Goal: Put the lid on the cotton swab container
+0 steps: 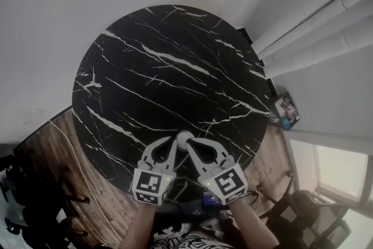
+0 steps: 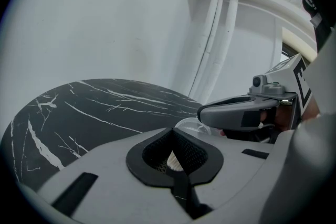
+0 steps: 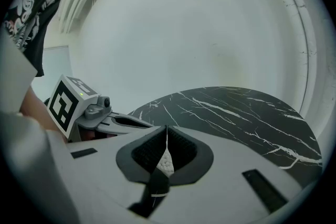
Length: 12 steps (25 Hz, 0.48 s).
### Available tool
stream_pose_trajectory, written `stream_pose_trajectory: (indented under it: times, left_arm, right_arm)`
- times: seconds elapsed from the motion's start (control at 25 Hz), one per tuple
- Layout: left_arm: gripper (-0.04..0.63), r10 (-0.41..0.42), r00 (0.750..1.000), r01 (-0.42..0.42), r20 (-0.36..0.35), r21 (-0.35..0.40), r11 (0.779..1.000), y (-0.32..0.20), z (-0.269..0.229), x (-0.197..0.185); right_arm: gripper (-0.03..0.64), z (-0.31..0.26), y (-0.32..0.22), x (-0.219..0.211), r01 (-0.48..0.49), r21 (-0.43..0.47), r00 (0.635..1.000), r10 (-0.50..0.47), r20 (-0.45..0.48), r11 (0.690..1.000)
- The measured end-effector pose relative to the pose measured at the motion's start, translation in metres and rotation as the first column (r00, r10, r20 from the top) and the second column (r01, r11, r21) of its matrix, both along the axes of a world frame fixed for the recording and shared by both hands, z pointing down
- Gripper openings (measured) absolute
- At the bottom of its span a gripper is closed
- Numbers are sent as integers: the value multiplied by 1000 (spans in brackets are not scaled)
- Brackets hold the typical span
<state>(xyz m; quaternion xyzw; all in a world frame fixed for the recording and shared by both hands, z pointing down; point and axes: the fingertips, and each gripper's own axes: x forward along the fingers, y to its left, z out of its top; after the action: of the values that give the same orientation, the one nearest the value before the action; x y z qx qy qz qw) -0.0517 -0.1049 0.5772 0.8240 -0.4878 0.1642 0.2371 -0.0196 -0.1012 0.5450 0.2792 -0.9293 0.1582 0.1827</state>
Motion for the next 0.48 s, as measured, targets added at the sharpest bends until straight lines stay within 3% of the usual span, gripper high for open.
stream_pose_trajectory:
  times: [0.48]
  left_arm:
    - [14, 8, 1000, -8, 2, -3, 1000, -1, 0, 3]
  right_arm:
    - [18, 13, -2, 4, -2, -18, 1000, 1, -32, 1000]
